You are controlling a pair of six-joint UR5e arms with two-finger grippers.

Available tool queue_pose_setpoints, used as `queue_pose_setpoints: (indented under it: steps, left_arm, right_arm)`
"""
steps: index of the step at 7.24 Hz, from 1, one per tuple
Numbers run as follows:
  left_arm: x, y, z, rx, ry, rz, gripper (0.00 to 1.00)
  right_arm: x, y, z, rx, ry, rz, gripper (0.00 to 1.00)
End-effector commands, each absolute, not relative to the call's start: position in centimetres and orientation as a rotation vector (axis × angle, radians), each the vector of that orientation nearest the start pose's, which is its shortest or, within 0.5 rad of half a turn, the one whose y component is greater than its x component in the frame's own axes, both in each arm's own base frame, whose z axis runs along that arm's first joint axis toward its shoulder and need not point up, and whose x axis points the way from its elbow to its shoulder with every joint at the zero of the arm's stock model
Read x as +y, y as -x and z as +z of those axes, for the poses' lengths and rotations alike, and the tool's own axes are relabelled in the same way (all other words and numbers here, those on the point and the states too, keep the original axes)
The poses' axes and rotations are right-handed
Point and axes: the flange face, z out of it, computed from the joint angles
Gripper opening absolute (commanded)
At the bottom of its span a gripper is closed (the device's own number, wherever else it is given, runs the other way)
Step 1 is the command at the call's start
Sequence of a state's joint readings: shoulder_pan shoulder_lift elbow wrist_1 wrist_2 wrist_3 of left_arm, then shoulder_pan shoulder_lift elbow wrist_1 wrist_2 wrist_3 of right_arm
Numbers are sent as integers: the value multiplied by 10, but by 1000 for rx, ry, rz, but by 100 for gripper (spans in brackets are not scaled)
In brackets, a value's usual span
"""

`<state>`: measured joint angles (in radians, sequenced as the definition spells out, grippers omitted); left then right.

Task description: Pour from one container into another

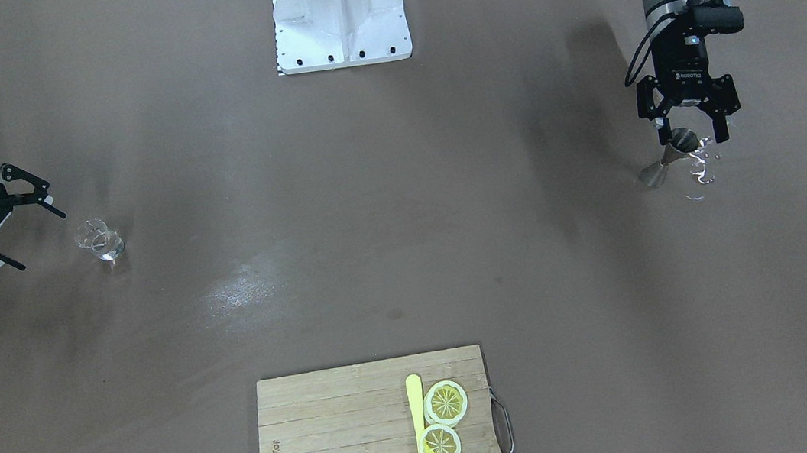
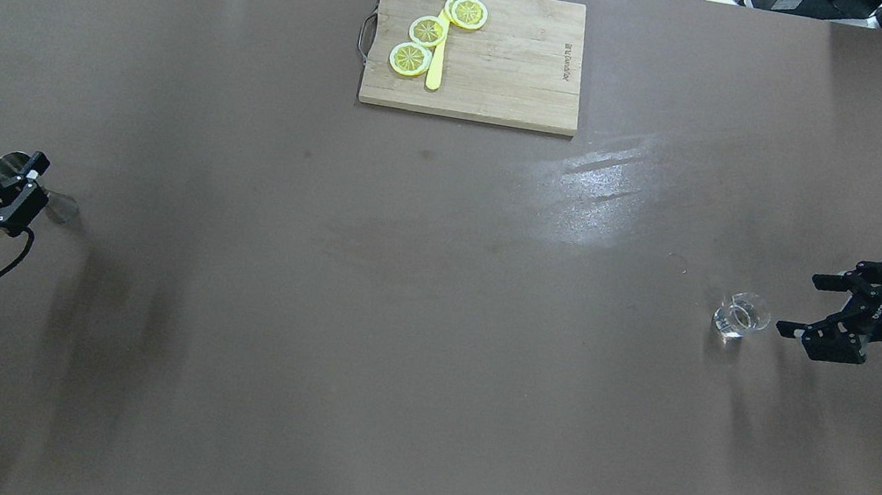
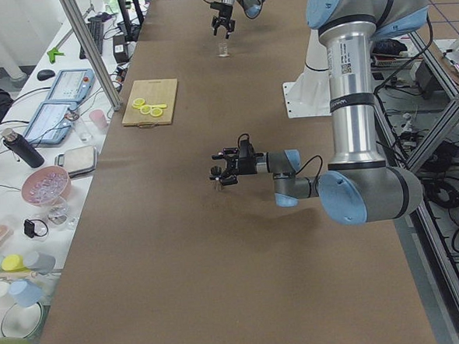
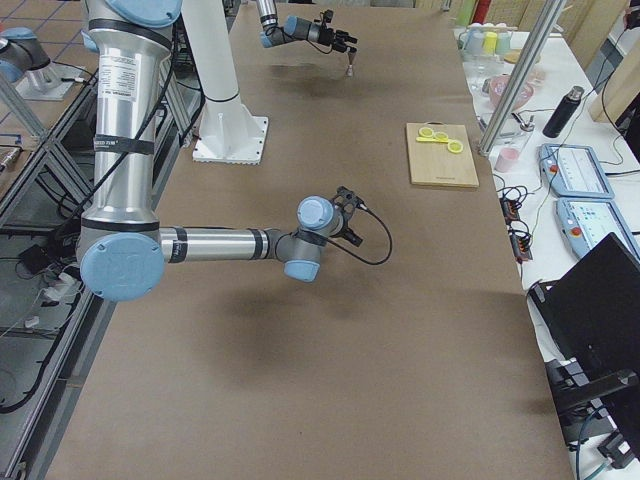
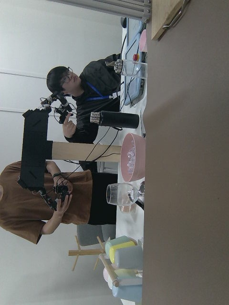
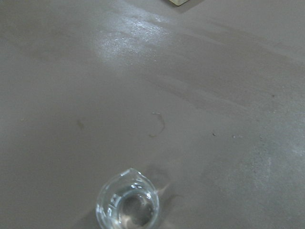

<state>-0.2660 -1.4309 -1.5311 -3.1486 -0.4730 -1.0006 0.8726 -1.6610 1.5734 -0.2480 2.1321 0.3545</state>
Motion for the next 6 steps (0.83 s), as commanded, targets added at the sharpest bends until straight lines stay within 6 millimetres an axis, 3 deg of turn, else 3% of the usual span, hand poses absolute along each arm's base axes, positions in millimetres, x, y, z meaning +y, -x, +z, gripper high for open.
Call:
queue_pose_setpoints:
  steps: [1, 6]
  left_arm:
    - [-306, -327, 564, 765, -1313, -514, 96]
    - [-298, -332, 583, 747, -1311, -540, 96]
  right_arm:
    - [-403, 258, 546, -1047, -814, -619, 100]
    - [-391, 281, 553, -1015, -828, -620, 100]
